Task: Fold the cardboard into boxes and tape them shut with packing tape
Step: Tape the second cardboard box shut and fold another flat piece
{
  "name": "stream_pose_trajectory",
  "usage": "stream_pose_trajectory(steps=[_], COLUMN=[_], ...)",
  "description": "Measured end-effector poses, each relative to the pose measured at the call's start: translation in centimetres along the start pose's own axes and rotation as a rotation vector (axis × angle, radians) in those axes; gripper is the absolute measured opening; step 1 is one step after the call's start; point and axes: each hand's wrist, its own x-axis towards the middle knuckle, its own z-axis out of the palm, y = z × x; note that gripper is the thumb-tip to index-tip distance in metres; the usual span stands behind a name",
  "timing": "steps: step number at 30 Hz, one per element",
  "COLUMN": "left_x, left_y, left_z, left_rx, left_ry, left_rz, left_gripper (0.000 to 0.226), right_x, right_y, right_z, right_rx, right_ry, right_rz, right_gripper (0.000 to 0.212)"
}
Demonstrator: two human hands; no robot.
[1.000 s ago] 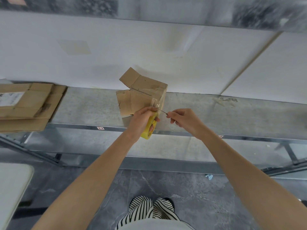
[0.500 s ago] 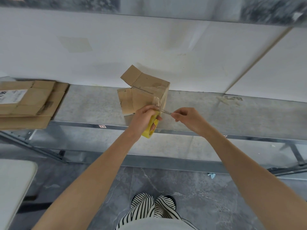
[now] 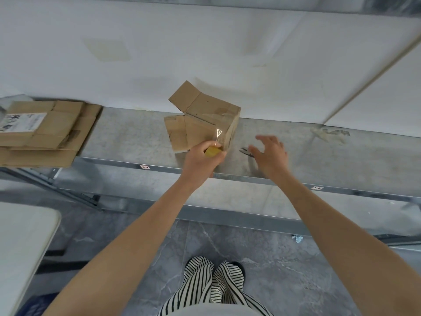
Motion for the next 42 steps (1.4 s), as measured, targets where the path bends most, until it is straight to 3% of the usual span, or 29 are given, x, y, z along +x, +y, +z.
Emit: stream_pose_trajectory(steps=[2, 4, 9, 13, 17, 21, 24, 28, 32, 37, 40, 42], left_x=[0.0, 0.0, -0.3, -0.3, -0.5, -0.4, -0.5, -0.1, 1.8, 4.2, 6.0, 6.8], left_y=[0.3, 0.4, 0.2, -0.4, -0.9, -0.8, -2.1, -3.3, -3.6, -5.1, -6.6, -7.6], left_z=[0.3, 0.4, 0.2, -0.9, -2.3, -3.3, -4.5, -6.5, -8.9, -11.5, -11.8, -11.5], left_rx=[0.001, 0.011, 0.125, 0.228, 0.361, 0.515, 0.607, 0.743, 0.921, 1.059, 1.101, 1.153], left_ry=[0.031, 0.060, 0.068, 0.104, 0.146, 0.144, 0.125, 0.132, 0.203, 0.350, 0.284, 0.175], left_rz=[-0.014, -0.030, 0.020, 0.057, 0.115, 0.180, 0.134, 0.110, 0.207, 0.468, 0.488, 0.437], left_gripper=[0.014, 0.018, 0.018, 0.024, 0.025, 0.029, 0.029, 0.030, 0.028, 0.032, 0.043, 0.044], right_x=[0.7, 1.5, 2.1, 2.6, 3.0, 2.2, 2.1, 1.2, 0.3, 0.1, -0.7, -0.8], right_y=[-2.9, -5.9, -9.5, -9.6, -9.2, -9.2, -8.3, -8.3, -8.7, -8.3, -8.7, -9.0], right_z=[-1.5, -3.0, -4.1, -3.7, -3.1, -3.3, -3.6, -3.7, -3.7, -4.3, -3.1, -2.2], right_rx=[0.280, 0.424, 0.296, 0.239, 0.194, 0.178, 0.176, 0.177, 0.057, 0.050, 0.233, 0.211], right_ry=[0.118, 0.129, -0.209, -0.247, -0.278, -0.233, -0.168, -0.118, -0.096, -0.087, -0.099, -0.058], right_rz=[-0.044, -0.113, -0.331, -0.335, -0.313, -0.280, -0.220, -0.216, -0.203, -0.150, -0.119, -0.146], right_gripper=[0.038, 0.037, 0.041, 0.042, 0.063, 0.057, 0.045, 0.046, 0.054, 0.062, 0.055, 0.052])
